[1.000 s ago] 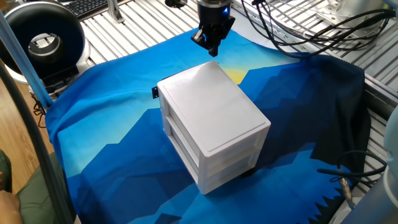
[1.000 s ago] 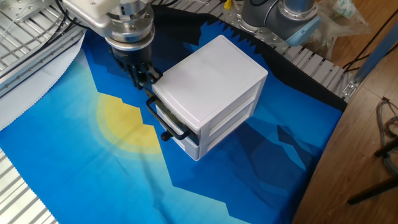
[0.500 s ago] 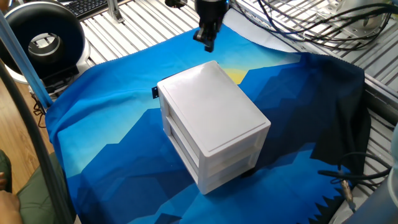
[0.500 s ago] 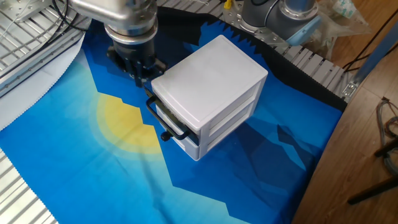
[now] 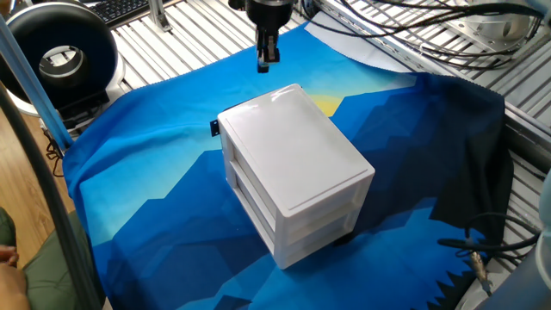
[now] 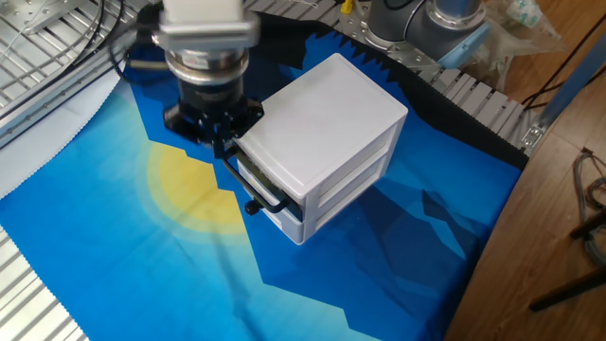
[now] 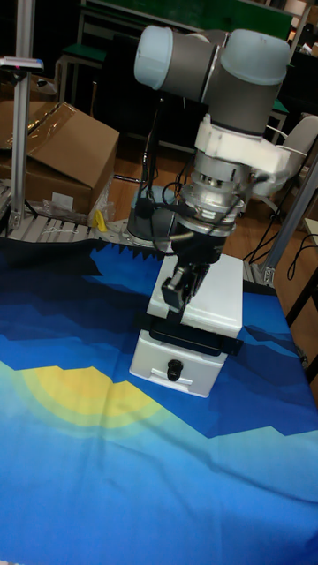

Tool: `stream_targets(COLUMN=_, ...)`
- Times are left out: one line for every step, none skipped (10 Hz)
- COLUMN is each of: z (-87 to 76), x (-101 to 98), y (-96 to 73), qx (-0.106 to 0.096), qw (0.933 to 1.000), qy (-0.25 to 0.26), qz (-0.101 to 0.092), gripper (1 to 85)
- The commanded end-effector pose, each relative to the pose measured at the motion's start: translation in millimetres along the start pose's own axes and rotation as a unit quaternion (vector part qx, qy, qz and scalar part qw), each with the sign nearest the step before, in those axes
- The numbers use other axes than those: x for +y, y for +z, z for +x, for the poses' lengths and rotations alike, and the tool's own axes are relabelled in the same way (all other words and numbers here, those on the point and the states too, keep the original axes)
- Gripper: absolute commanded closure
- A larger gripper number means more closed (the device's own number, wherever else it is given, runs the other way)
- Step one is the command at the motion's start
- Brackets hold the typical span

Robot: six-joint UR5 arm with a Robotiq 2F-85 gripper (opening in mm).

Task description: Take something out of a drawer

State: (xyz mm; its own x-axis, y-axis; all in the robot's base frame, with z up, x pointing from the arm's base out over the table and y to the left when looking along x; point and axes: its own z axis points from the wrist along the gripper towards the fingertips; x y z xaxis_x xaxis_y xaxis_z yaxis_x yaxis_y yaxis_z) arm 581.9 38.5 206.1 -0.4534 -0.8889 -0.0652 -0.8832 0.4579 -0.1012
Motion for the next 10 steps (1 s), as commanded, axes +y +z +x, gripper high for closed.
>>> stream_targets(z=-12.2, x=11.5, y=4.1, qx=-0.017, qw=0.9835, qy=-0.179, qz=-0.023, gripper=84.7)
stream_targets(z=-10.5, x=20.4, y=6.6, qx=-0.016, qw=0.9805, qy=-0.192, qz=-0.041, gripper=84.7)
stream_targets(z=-8.2, x=20.8, y=10.1, qx=-0.015, qw=0.9782, qy=-0.202, qz=-0.044, gripper=84.7)
stream_targets(z=-7.9, x=28.5, y=13.9, qx=-0.018, qw=0.9757, qy=-0.210, qz=-0.060, gripper=84.7)
stream_targets(z=-6.0, x=33.3, y=16.9, qx=-0.019, qw=0.9731, qy=-0.218, qz=-0.070, gripper=84.7)
stream_targets(z=-4.3, x=43.0, y=19.6, qx=-0.020, qw=0.9711, qy=-0.220, qz=-0.090, gripper=84.7)
stream_targets(z=-1.7, x=49.4, y=21.9, qx=-0.018, qw=0.9681, qy=-0.227, qz=-0.104, gripper=84.7)
stream_targets(z=4.4, x=50.0, y=23.0, qx=-0.007, qw=0.9659, qy=-0.235, qz=-0.109, gripper=84.7)
stream_targets(z=6.5, x=49.5, y=25.3, qx=-0.004, qw=0.9647, qy=-0.239, qz=-0.109, gripper=84.7)
stream_targets(z=7.0, x=48.4, y=28.4, qx=-0.004, qw=0.9646, qy=-0.240, qz=-0.108, gripper=84.7)
